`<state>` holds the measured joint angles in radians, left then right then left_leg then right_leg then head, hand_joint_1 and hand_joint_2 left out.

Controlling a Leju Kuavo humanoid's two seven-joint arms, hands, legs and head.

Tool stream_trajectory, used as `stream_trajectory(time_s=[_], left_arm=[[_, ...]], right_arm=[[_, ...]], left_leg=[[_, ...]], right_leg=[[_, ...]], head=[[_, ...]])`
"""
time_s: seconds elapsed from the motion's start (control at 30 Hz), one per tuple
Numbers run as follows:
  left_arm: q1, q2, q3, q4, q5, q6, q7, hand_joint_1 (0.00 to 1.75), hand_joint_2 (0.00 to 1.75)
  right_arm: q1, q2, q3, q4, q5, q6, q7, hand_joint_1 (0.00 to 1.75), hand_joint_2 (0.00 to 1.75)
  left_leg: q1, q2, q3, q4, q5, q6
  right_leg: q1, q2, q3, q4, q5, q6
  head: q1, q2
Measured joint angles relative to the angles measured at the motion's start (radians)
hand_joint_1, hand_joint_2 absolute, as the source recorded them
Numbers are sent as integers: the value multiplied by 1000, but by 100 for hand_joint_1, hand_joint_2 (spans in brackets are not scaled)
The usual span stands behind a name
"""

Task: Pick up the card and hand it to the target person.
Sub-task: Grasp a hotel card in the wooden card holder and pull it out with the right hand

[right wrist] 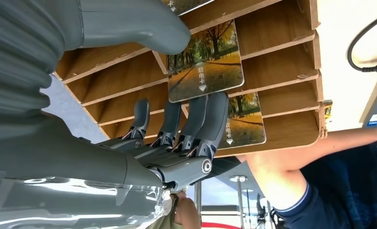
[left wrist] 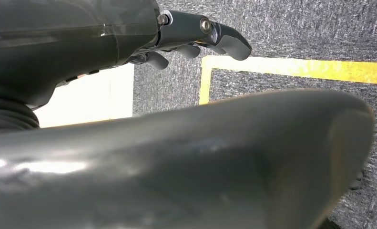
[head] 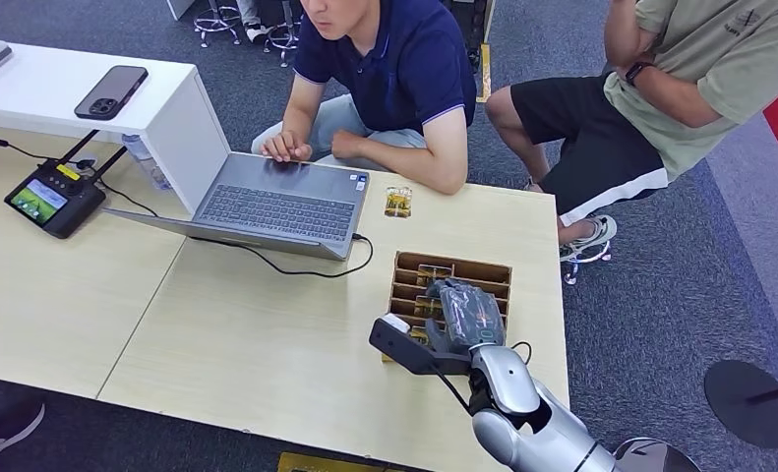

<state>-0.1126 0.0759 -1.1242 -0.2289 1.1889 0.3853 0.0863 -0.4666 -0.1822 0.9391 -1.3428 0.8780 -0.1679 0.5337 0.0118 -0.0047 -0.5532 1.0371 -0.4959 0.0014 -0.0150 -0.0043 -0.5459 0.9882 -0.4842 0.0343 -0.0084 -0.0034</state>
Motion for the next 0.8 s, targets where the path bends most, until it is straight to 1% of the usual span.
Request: stream_trajectory(time_s=[0.27, 0.37, 0.43, 0.5, 0.53, 0.57, 0.67, 0.8], left_arm=[[0, -1, 0, 0, 2, -5, -20, 0, 0], [0, -2, 0, 0, 5, -8, -27, 0, 0], [0, -4, 0, 0, 10, -9, -28, 0, 0], [0, -5, 0, 0, 14, -9, -31, 0, 0], [0, -6, 0, 0, 15, -9, -33, 0, 0], [0, -6, 0, 0, 16, -9, -35, 0, 0], [0, -8, 0, 0, 16, -9, -42, 0, 0], [0, -12, 0, 0, 16, -9, -47, 0, 0]], right_arm=[[0, -3, 2, -20, 25, 59, 11, 89, 175], [0, -5, 6, -29, 28, 75, 13, 97, 175], [0, -6, 8, -35, 30, 81, 15, 111, 175], [-1, -6, 9, -41, 32, 86, 17, 131, 175], [-1, -7, 9, -43, 33, 89, 18, 137, 175], [-2, -8, 9, -47, 33, 92, 20, 148, 175], [-6, -10, 9, -57, 34, 99, 23, 171, 175], [-9, -13, 9, -68, 34, 105, 27, 175, 175]], left_leg=[[0, 0, 0, 0, 0, 0], [0, 0, 0, 0, 0, 0], [0, 0, 0, 0, 0, 0], [0, 0, 0, 0, 0, 0], [0, 0, 0, 0, 0, 0], [0, 0, 0, 0, 0, 0], [0, 0, 0, 0, 0, 0], [0, 0, 0, 0, 0, 0]], right_leg=[[0, 0, 0, 0, 0, 0], [0, 0, 0, 0, 0, 0], [0, 0, 0, 0, 0, 0], [0, 0, 0, 0, 0, 0], [0, 0, 0, 0, 0, 0], [0, 0, 0, 0, 0, 0], [0, 0, 0, 0, 0, 0], [0, 0, 0, 0, 0, 0]], head=[[0, 0], [0, 0], [0, 0], [0, 0], [0, 0], [0, 0], [0, 0], [0, 0]])
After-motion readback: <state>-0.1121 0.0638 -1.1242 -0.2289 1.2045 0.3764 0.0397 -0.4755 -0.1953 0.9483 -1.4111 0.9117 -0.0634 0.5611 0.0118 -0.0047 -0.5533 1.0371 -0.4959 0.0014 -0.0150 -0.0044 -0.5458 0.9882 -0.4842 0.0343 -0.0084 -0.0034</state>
